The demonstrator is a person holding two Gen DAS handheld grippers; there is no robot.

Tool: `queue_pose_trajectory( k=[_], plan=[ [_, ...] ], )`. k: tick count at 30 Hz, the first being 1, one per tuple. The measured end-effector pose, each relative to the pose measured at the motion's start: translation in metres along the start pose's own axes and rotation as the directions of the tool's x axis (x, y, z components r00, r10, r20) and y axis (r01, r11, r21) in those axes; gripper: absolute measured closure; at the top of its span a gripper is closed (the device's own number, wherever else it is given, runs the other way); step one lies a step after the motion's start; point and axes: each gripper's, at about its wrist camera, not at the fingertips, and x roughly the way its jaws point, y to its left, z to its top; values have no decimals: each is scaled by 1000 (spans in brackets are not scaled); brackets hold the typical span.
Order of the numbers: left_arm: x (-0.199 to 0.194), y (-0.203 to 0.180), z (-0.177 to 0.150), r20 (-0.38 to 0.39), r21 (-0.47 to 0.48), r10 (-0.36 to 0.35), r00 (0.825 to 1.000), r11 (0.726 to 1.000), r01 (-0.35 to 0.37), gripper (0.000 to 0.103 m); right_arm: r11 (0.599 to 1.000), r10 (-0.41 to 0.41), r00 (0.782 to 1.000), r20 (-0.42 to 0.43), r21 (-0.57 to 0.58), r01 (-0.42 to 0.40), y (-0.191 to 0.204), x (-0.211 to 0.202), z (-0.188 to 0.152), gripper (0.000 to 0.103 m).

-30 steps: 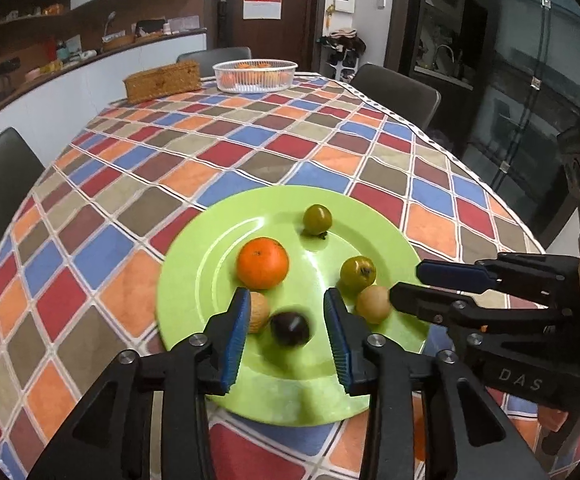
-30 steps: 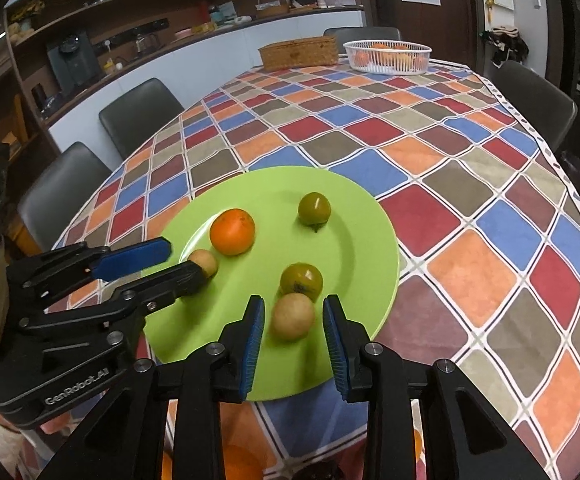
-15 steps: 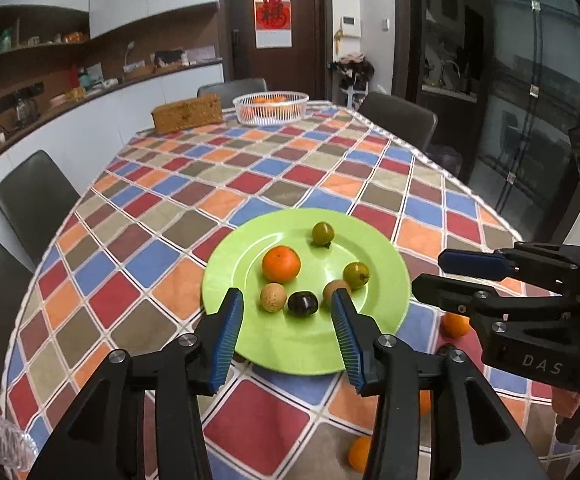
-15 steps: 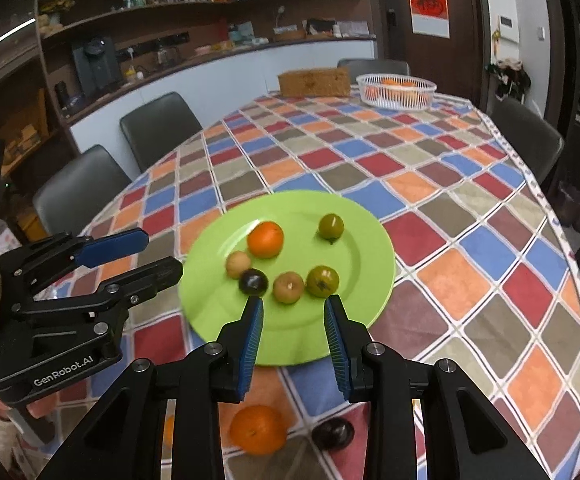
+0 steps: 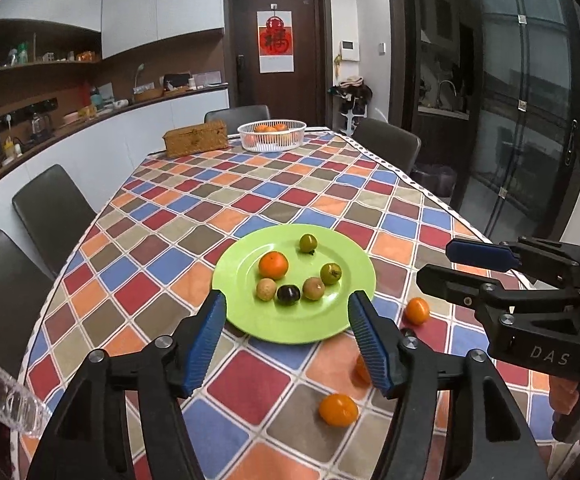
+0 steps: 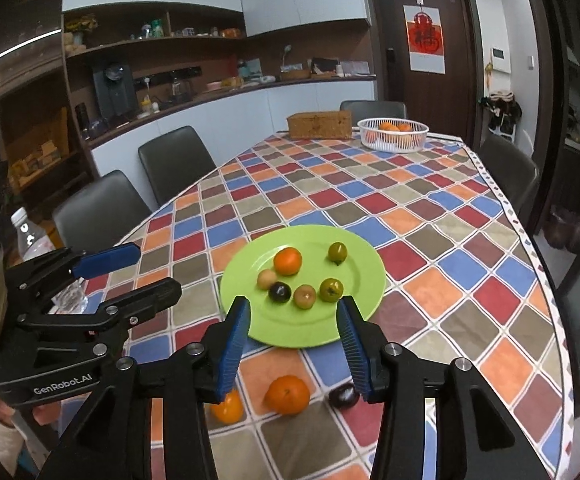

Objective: Organize fruits
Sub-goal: 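Withdraw both open tools back from the green plate, then reach and close left tool on small orange while right tool grasps large mandarin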

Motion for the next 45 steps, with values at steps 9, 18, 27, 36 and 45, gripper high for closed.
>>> queue_pose_trajectory(
  k=[9,18,27,36,45],
  plan=[
    [-24,-11,-24,9,8,15,1000,1000,-15,34,998,-28,999,27,-49,29,10,-27,-25,50],
    [-40,-24,-47,76,16,48,996,999,-50,30,995,-24,998,56,-96,30,16,-41,-45,43],
    [-38,-33,-73,64,63,45,997,997,-49,27,981,-18,998,54,-193,28,26,-39,-64,43],
    [-16,-43,-89,14,136,21,1000,990,-23,27,969,-2,1000,-18,-248,-2,23,-17,-78,43],
    [14,-48,-96,-50,204,-31,998,978,41,27,952,8,997,-78,-304,-32,16,9,-84,44]
  ],
)
